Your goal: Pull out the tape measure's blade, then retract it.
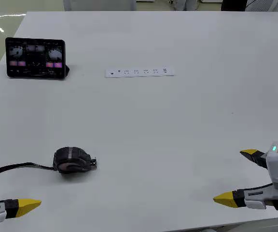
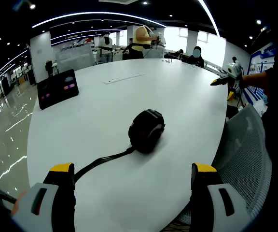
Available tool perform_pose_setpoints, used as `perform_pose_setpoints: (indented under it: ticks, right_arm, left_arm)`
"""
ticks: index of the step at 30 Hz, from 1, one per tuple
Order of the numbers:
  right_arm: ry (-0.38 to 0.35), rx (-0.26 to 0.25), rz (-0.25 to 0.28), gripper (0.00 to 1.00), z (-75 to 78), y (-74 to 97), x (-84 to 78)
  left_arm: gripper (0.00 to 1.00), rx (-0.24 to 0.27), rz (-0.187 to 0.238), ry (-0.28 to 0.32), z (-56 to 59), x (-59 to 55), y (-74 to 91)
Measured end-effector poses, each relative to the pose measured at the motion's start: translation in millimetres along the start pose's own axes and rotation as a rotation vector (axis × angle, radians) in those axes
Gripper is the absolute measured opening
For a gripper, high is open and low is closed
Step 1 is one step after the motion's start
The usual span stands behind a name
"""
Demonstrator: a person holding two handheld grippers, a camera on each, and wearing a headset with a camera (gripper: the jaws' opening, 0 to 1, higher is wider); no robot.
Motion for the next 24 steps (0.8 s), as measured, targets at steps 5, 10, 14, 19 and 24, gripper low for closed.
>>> perform_pose_setpoints:
  ticks: [5,10,14,19,24]
  right_arm:
    - [0.002,0.003,-0.002,0.99,0.3,-1.1,0.9]
    - [0.003,0.007,0.001,0.99,1.9,-1.8,1.7]
    - [0.008,0.009,0.007,0.99,1.5,-2.2,3.7]
    - [0.02,0.027,0.038,0.99,-0.2,-7.7,12.7]
    - [0.054,0.064,0.032,0.99,-3.4,-22.2,24.8]
  left_arm:
    - [0.99,-0.001,-0.003,-0.002,-1.2,0.2,0.4]
    - [0.99,0.001,-0.002,-0.004,-1.9,0.7,0.6]
    - [0.99,-0.002,-0.006,-0.006,-2.1,1.0,0.7]
    - [0.99,-0.029,-0.021,-0.032,-0.4,3.0,-4.1]
    - [0.99,-0.077,-0.069,-0.081,-0.8,7.0,-15.3]
Point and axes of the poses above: the centre of the closed fingertips' face, and the gripper's own axes: y roughly backward along the fingers, z roughly to its right, x roughly out of its top, the point moved 4 cm from there along y, roughly backward along the fingers, and after that the axes turned 7 degrees about z, right-handed, at the moved point
